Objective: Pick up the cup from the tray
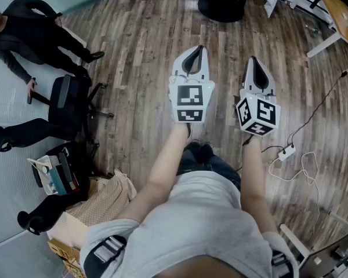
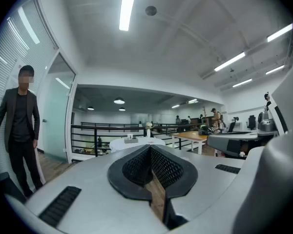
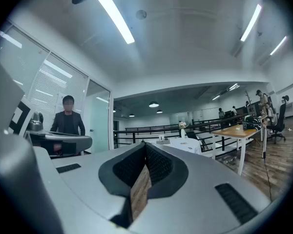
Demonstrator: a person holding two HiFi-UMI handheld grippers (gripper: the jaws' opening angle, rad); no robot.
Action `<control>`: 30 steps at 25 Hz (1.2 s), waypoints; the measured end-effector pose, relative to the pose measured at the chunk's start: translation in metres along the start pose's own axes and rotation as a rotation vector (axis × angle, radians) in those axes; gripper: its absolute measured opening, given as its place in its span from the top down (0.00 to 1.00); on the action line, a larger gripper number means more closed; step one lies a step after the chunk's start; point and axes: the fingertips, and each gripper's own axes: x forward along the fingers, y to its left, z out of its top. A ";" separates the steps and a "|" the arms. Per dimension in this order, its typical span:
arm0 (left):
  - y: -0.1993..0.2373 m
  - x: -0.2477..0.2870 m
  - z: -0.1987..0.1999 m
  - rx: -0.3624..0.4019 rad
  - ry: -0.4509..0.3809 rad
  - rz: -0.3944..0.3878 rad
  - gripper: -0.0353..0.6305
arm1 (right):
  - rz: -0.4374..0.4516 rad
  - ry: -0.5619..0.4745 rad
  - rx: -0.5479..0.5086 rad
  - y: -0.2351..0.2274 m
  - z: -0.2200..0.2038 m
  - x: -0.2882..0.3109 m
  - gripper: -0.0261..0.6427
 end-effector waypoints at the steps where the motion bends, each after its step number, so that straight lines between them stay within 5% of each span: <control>1: 0.000 0.001 0.001 0.000 -0.001 -0.001 0.94 | 0.000 0.000 0.001 0.000 0.000 0.001 0.95; 30: -0.037 0.034 0.003 -0.008 -0.011 0.003 0.94 | 0.015 0.006 0.010 -0.053 -0.012 0.006 0.95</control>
